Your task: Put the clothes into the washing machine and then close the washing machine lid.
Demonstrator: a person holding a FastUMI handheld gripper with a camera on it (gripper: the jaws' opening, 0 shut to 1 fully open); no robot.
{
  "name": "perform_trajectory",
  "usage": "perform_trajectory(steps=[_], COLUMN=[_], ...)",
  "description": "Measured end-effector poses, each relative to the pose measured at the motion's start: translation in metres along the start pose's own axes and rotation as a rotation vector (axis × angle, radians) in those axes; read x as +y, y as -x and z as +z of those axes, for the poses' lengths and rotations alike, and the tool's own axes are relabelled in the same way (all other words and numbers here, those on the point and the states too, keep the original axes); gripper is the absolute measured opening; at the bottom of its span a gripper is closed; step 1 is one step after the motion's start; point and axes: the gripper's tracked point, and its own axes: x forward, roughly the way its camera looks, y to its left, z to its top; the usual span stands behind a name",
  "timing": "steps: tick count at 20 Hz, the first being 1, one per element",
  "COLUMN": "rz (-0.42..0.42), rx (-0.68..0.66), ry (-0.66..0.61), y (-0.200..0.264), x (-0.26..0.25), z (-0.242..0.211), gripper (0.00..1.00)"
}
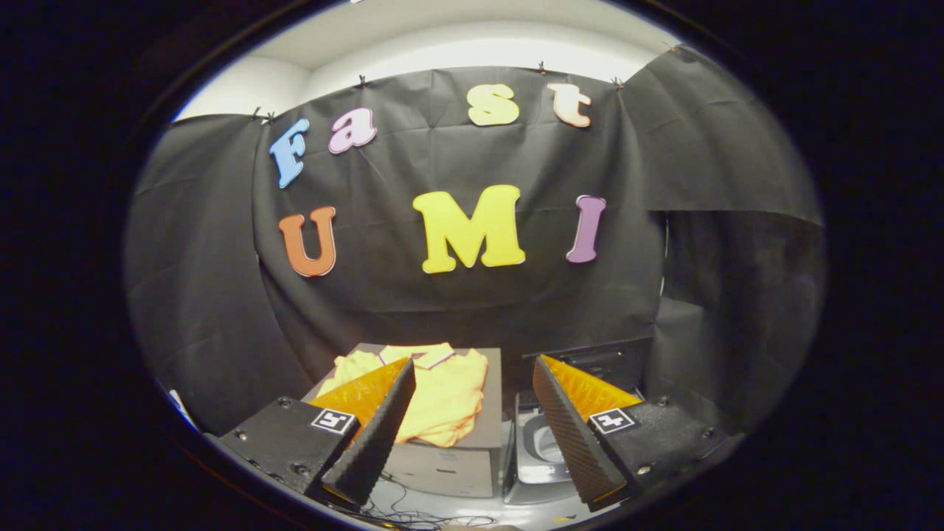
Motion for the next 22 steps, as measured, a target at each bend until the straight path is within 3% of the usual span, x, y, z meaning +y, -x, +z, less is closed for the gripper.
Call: perform_trajectory(steps=[5,10,13,22], rz=[0.037,0.058,0.068,-0.004], rx=[0.036,0.145,0.211,0.467], ry=[0.013,0.030,0.041,0.071], y=[-0.071,-0.133,-0.164,-0.239], x=[0.042,0.081,0.100,0.115], z=[0.019,-0.001,-0.024,-0.132], gripper=[1.00,1.00,1.00,1.00])
